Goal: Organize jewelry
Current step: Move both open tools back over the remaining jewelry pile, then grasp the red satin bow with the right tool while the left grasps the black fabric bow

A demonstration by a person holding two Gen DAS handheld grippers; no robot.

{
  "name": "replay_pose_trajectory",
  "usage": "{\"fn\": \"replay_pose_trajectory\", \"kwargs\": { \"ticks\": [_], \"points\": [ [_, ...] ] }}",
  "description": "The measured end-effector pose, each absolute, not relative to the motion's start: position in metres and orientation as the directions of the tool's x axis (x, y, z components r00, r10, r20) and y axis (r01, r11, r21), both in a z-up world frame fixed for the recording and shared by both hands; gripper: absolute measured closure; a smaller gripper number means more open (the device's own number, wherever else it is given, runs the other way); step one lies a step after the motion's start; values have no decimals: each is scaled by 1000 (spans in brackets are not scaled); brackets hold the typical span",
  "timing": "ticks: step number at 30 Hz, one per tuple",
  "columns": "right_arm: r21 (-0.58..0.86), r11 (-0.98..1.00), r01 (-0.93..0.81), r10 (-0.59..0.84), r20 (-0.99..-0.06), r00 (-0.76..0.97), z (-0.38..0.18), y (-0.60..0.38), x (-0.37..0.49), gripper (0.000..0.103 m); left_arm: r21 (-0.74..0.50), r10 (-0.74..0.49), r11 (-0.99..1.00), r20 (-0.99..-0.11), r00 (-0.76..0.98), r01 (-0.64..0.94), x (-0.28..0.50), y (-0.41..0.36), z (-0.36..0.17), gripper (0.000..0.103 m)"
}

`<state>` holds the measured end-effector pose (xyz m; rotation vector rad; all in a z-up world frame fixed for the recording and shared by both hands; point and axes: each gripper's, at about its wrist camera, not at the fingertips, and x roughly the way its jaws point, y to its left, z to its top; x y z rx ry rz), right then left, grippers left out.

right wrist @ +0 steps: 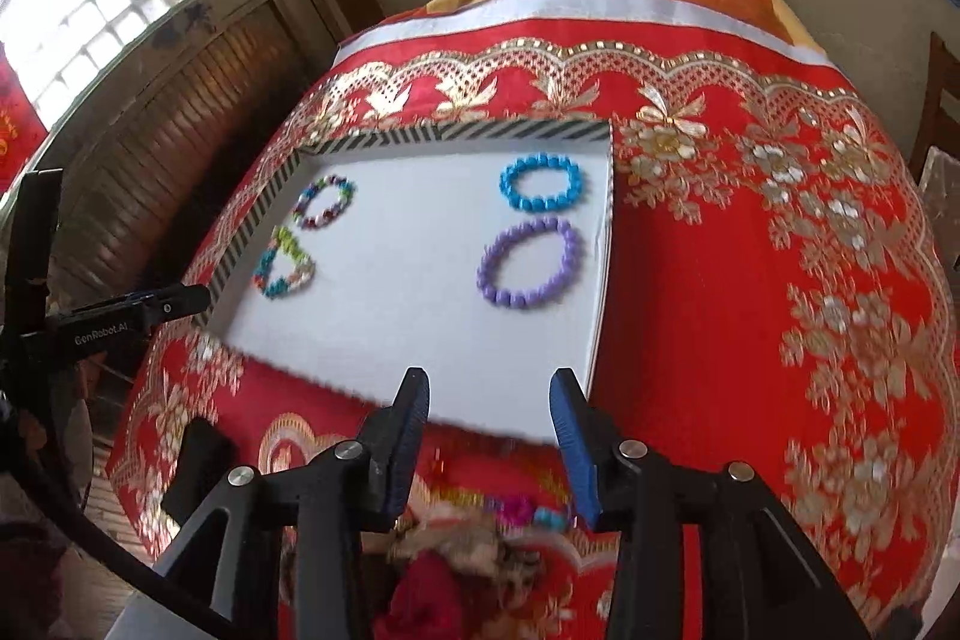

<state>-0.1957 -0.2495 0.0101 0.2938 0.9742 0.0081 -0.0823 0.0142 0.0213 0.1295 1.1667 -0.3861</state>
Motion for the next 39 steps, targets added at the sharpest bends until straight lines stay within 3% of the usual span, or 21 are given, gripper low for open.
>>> {"fn": "replay_pose_trajectory", "kwargs": {
  "ticks": [13, 15, 18, 22, 24, 28, 30, 32, 35, 39],
  "points": [
    [237, 968, 85, 158, -835, 527, 3, -231, -264, 61, -153, -238, 929, -944, 227, 336, -149, 65, -3, 62],
    [257, 962, 91, 174, -837, 518, 0, -230, -273, 61, -169, -246, 931, -945, 216, 324, -155, 73, -5, 60],
    [341, 935, 95, 247, -821, 515, -7, -225, -285, 61, -210, -272, 933, -943, 193, 291, -163, 86, -12, 49],
    [388, 917, 89, 295, -812, 504, -17, -210, -292, 58, -204, -258, 939, -950, 175, 276, -171, 92, -25, 49],
    [403, 911, 92, 310, -814, 491, -26, -204, -290, 51, -204, -257, 939, -951, 170, 277, -173, 91, -29, 49],
    [419, 901, 116, 319, -818, 478, -43, -197, -283, 51, -177, -234, 943, -954, 184, 281, -175, 87, -37, 49],
    [423, 898, 118, 317, -810, 493, -45, -196, -282, 55, -158, -219, 946, -956, 196, 283, -174, 84, -40, 49],
    [413, 905, 101, 311, -806, 504, -44, -193, -282, 68, -143, -206, 947, -958, 201, 286, -173, 81, -44, 49],
    [389, 918, 72, 298, -799, 522, -41, -192, -284, 84, -149, -217, 942, -954, 205, 300, -173, 80, -48, 68],
    [418, 906, 60, 321, -775, 544, -32, -200, -290, 87, -146, -217, 943, -951, 222, 299, -172, 80, -45, 84]
  ]
}}
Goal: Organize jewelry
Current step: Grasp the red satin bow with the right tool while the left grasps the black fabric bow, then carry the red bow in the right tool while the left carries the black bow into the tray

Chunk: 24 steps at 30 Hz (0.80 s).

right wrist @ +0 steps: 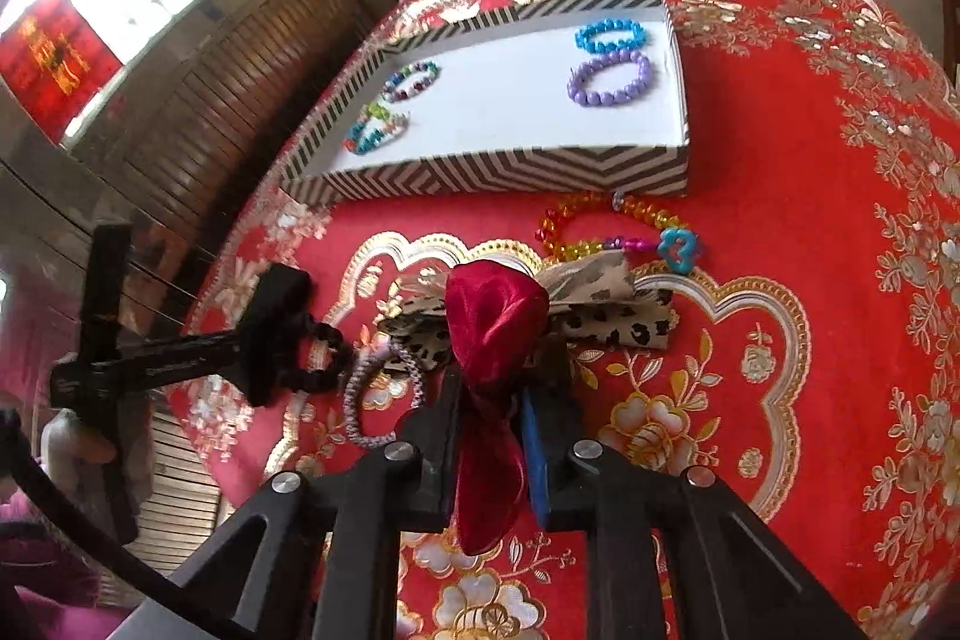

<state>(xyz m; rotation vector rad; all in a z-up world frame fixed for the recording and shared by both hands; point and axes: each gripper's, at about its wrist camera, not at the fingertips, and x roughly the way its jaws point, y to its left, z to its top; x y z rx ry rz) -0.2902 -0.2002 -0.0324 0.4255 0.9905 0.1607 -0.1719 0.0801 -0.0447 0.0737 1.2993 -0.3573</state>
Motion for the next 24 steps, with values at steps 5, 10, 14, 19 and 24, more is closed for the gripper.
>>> {"fn": "replay_pose_trajectory", "kwargs": {
  "ticks": [5, 10, 14, 19, 24],
  "points": [
    [503, 862, 62, 373, -714, 593, -12, -222, -298, 87, -160, -235, 942, -941, 242, 295, -169, 85, -31, 88],
    [541, 839, 55, 384, -662, 644, 12, -238, -306, 87, -179, -263, 937, -927, 268, 300, -167, 88, -12, 88],
    [558, 828, 59, 377, -631, 678, 27, -249, -308, 87, -189, -282, 933, -913, 296, 305, -168, 91, 5, 88],
    [553, 832, 48, 366, -612, 701, 41, -251, -306, 87, -204, -308, 926, -895, 324, 319, -165, 88, 23, 88],
    [540, 841, 35, 361, -608, 707, 47, -248, -302, 87, -205, -325, 918, -878, 350, 338, -156, 76, 37, 88]
  ]
}}
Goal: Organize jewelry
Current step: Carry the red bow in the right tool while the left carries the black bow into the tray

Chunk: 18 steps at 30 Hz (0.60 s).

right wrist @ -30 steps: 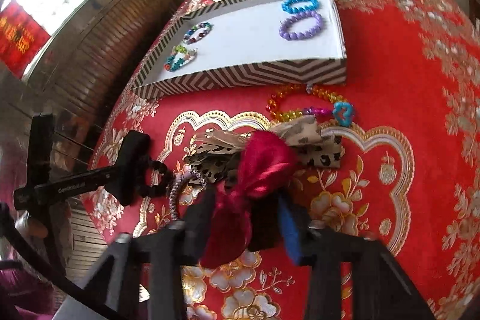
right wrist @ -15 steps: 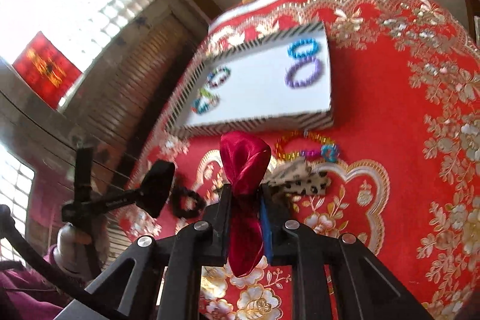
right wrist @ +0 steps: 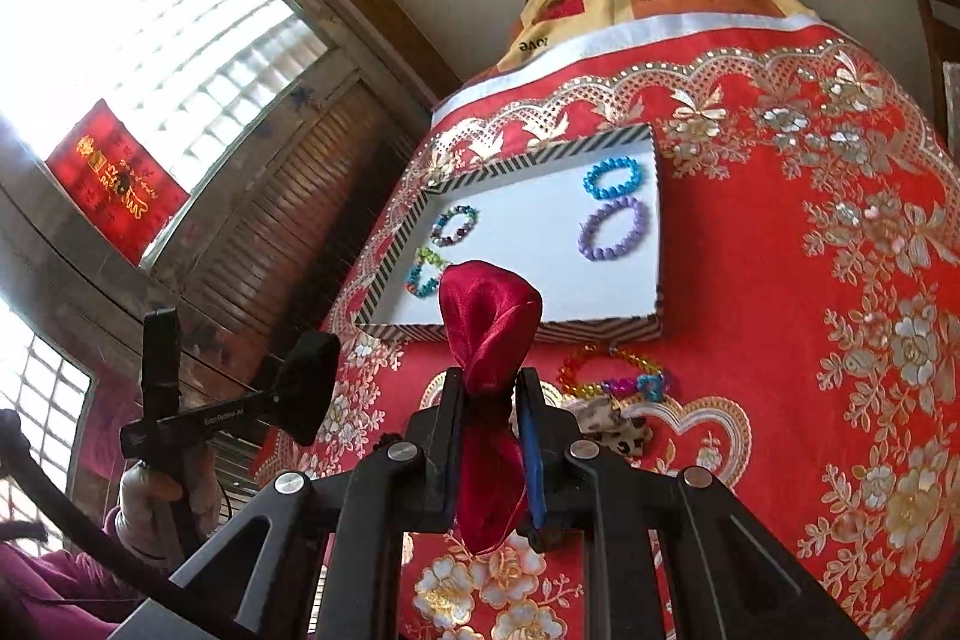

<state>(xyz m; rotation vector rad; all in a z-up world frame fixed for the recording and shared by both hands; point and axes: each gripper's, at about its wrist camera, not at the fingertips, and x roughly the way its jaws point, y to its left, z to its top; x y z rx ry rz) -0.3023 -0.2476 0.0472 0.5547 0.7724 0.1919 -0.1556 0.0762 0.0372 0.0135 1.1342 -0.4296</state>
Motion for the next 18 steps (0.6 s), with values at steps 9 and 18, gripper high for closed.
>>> {"fn": "replay_pose_trajectory", "kwargs": {
  "ticks": [9, 18],
  "points": [
    [511, 859, 24, 343, -611, 714, 57, -246, -289, 87, -184, -334, 910, -858, 391, 373, -140, 55, 56, 88],
    [491, 871, 17, 336, -621, 708, 59, -247, -267, 87, -155, -329, 902, -853, 406, 403, -121, 28, 61, 88]
  ]
}}
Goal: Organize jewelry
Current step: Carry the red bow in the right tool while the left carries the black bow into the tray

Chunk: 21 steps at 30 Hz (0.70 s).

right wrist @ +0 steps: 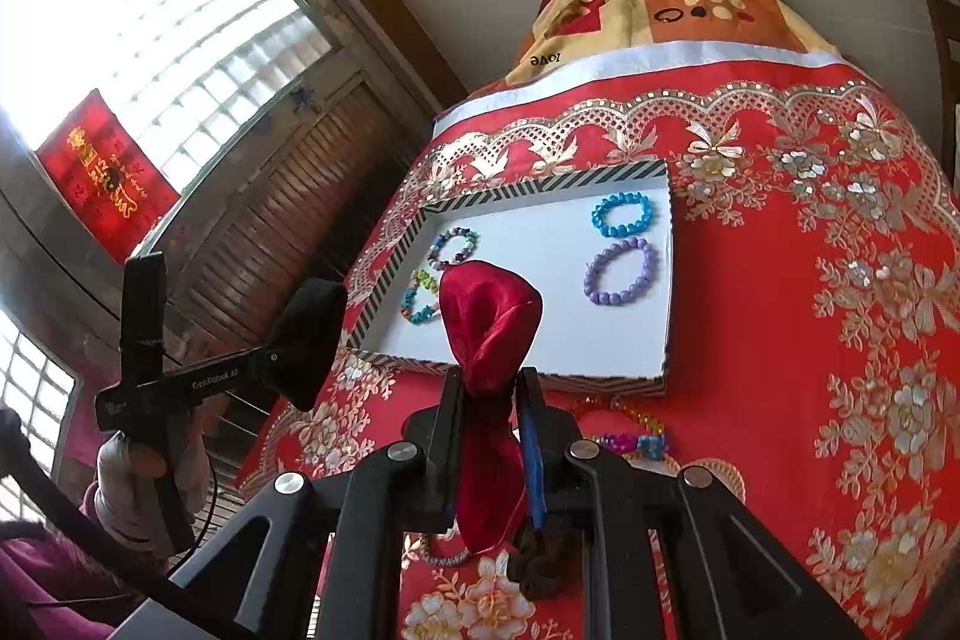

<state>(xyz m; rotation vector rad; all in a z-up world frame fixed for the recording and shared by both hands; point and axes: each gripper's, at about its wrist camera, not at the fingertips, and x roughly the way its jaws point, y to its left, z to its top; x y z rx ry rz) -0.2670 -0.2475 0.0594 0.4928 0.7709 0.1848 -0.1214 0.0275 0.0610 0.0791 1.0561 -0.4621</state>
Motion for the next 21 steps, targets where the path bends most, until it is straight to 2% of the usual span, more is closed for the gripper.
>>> {"fn": "replay_pose_trajectory", "kwargs": {
  "ticks": [21],
  "points": [
    [474, 880, 25, 345, -675, 653, 41, -261, -181, 87, -122, -295, 900, -878, 378, 419, -52, -22, 41, 88]
  ]
}}
